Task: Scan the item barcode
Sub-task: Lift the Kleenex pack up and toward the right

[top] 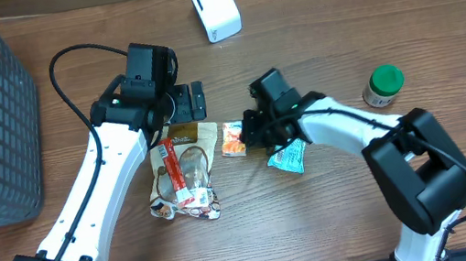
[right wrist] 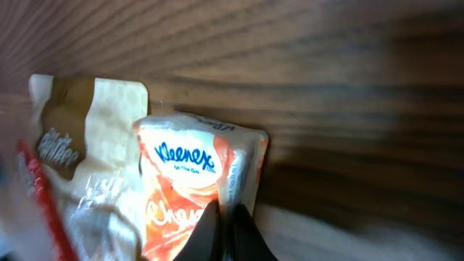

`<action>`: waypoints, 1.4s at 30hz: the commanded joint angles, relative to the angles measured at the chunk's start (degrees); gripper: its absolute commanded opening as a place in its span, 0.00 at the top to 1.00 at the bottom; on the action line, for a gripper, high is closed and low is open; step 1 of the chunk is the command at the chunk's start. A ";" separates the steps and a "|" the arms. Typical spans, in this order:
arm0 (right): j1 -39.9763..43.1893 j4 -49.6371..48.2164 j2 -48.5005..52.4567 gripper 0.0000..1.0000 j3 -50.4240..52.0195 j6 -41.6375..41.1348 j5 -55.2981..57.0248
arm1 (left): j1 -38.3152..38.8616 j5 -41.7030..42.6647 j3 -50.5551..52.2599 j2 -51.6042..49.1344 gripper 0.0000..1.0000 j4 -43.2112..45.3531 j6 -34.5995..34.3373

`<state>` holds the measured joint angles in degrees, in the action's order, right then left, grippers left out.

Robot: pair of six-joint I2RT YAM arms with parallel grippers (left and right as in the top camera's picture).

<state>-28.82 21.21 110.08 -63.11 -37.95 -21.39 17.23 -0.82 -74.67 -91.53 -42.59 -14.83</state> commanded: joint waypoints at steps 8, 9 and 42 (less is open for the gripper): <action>17.29 8.11 -5.53 0.96 0.26 31.43 -53.18 | 0.04 0.42 -0.70 0.46 0.00 -0.02 -0.59; 18.27 10.25 -5.53 0.96 0.26 35.56 -56.63 | 0.04 0.42 -0.70 0.46 0.00 -0.02 -0.59; 24.98 61.61 -29.86 0.96 -9.05 82.34 -68.54 | 0.04 0.42 -0.70 0.46 0.00 -0.02 -0.59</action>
<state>-5.26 82.41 82.85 -68.31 45.41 -87.24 17.23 -0.82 -74.67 -91.53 -42.59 -14.83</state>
